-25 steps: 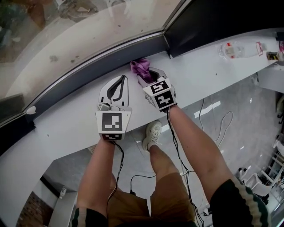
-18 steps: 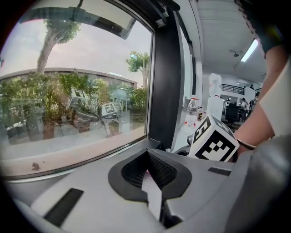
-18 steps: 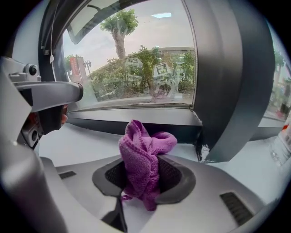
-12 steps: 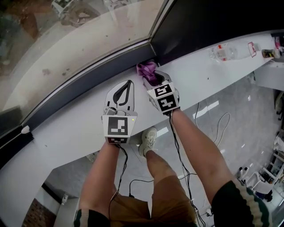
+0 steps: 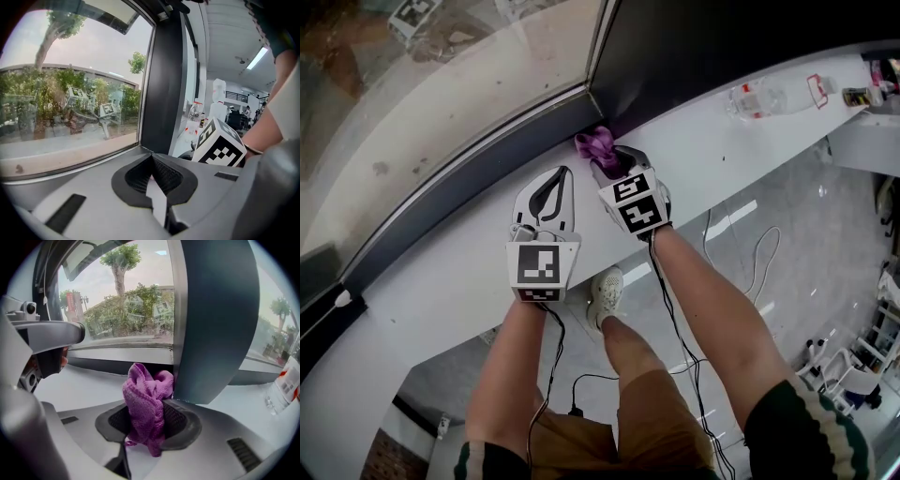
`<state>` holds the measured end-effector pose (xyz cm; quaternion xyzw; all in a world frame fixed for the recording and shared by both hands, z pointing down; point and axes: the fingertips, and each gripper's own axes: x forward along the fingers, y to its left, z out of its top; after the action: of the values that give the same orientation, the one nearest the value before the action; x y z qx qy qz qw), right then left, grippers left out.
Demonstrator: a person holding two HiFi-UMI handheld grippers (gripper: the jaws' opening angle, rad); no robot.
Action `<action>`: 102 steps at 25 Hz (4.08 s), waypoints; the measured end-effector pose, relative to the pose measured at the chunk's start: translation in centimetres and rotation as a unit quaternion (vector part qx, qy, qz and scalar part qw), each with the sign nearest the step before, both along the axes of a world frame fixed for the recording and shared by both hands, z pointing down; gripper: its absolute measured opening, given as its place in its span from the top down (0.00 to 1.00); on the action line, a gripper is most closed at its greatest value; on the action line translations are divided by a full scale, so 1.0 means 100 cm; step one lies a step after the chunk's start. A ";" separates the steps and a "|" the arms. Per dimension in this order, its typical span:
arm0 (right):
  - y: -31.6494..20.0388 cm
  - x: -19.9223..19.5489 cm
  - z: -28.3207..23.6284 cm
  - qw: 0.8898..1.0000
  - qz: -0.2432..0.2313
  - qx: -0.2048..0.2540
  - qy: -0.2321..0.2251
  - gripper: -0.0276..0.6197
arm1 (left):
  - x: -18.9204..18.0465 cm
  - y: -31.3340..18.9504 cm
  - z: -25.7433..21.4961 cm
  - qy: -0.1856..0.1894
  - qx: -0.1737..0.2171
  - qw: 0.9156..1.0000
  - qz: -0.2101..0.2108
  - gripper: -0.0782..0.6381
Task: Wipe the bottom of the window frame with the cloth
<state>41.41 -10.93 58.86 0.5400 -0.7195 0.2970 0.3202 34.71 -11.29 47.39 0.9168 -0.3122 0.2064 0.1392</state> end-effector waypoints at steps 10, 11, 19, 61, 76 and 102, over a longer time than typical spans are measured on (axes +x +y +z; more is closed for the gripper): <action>0.019 -0.006 0.002 1.000 -0.021 -0.001 0.004 0.71 | 0.013 0.018 0.008 -0.001 -0.014 1.000 0.023 0.88; 0.021 -0.006 0.002 1.000 -0.020 -0.002 0.002 0.71 | 0.013 0.019 0.009 -0.002 -0.015 1.000 0.024 0.88; 0.032 -0.007 0.000 1.000 -0.017 -0.005 -0.005 0.71 | 0.012 0.027 0.010 -0.004 -0.021 0.999 0.024 0.88; 0.161 -0.008 -0.001 0.999 -0.029 0.023 -0.004 0.71 | 0.024 0.151 0.039 -0.042 -0.044 0.995 0.074 0.88; 0.199 -0.006 -0.001 0.999 -0.031 0.027 -0.016 0.71 | 0.018 0.174 0.054 -0.054 -0.070 0.995 0.049 0.88; 0.203 -0.021 0.004 1.000 0.010 0.004 -0.002 0.71 | -0.036 0.173 0.042 -0.049 -0.066 0.996 0.025 0.88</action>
<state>39.32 9.36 59.23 0.5476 -0.7162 0.2982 0.3134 31.09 6.04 51.60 0.9019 -0.2815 0.2743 0.1792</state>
